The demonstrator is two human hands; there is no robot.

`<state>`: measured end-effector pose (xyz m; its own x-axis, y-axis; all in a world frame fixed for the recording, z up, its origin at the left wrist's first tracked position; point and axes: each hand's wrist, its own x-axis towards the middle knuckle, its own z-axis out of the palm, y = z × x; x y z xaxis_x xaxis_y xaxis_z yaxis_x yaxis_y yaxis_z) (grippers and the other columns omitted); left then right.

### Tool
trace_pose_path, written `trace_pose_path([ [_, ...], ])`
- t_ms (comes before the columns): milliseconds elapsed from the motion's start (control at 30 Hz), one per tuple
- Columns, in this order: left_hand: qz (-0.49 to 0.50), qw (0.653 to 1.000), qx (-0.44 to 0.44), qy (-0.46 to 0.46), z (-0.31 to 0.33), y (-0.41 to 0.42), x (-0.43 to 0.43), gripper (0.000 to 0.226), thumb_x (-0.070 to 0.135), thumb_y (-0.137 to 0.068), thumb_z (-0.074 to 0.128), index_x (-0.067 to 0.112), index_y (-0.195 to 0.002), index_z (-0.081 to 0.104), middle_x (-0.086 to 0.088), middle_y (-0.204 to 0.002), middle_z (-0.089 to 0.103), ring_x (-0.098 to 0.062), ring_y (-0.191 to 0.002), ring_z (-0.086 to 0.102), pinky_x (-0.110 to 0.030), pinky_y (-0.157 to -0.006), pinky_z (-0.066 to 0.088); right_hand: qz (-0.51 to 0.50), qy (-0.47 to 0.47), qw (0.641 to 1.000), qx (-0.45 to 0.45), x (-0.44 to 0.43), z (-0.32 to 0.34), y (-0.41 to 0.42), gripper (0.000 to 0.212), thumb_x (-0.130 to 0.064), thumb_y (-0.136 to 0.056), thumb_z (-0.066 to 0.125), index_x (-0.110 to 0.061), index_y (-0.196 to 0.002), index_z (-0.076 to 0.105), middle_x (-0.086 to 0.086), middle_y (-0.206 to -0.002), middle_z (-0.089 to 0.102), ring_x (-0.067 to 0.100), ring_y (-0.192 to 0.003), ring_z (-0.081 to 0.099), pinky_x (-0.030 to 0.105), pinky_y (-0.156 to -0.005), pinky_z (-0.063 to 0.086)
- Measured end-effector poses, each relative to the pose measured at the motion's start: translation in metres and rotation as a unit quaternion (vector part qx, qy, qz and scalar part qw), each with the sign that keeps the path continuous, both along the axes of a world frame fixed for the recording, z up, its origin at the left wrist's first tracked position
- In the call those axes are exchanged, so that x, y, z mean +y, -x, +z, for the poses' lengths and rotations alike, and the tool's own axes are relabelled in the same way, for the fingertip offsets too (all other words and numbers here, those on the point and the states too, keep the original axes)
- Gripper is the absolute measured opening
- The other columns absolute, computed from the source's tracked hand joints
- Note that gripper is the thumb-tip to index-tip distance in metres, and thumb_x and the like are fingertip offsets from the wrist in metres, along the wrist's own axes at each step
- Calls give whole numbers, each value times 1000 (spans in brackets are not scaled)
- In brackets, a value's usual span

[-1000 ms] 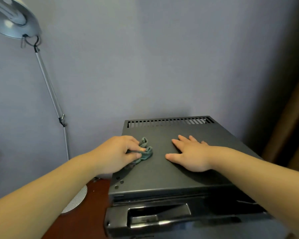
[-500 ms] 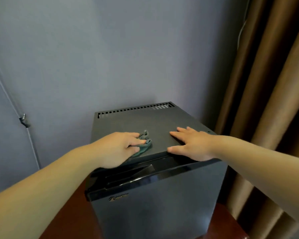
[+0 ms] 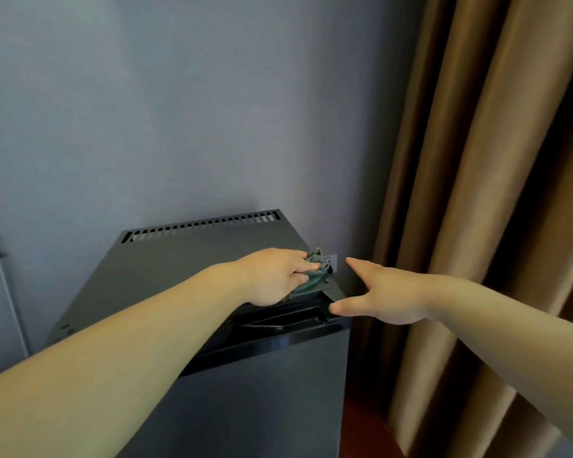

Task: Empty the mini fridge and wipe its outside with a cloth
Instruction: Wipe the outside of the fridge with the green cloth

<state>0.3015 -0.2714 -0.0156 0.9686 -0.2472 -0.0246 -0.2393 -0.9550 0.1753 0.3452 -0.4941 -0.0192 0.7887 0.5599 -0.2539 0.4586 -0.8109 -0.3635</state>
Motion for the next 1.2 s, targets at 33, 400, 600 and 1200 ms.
trace_pose_path([
  [33, 3, 1000, -5, -5, 0, 2, 0, 44, 31, -108, 39, 36, -152, 40, 7, -165, 24, -16, -152, 21, -29, -119, 16, 15, -8, 1000, -4, 2, -1, -2, 125, -92, -59, 62, -37, -159, 11, -12, -164, 24, 15, -145, 37, 37, -117, 36],
  [400, 97, 995, -36, 11, -12, 112, 73, 43, 26, -106, 46, 44, -144, 48, 20, -159, 30, -2, -148, 25, -20, -119, 20, 149, 59, 985, -56, 65, 6, 11, 129, -80, -69, 68, -30, -160, -8, -7, -168, -12, 19, -155, -12, 45, -126, 7],
  [600, 212, 974, -76, 20, -17, 194, 127, 38, 26, -102, 54, 45, -136, 57, 27, -146, 38, 2, -136, 39, -16, -111, 30, 233, 18, 970, -70, 138, 0, 47, 112, -77, -79, 59, -30, -161, 0, -4, -169, -10, 18, -155, -13, 43, -126, 1],
  [1200, 257, 855, -305, 333, -100, 274, 247, 39, 23, -99, 60, 53, -121, 50, 40, -124, 47, 27, -116, 41, 3, -98, 29, 149, -56, 982, -102, 286, -12, 160, 83, -77, -85, 47, -40, -156, 24, -12, -168, 3, 15, -155, 11, 44, -125, 15],
])
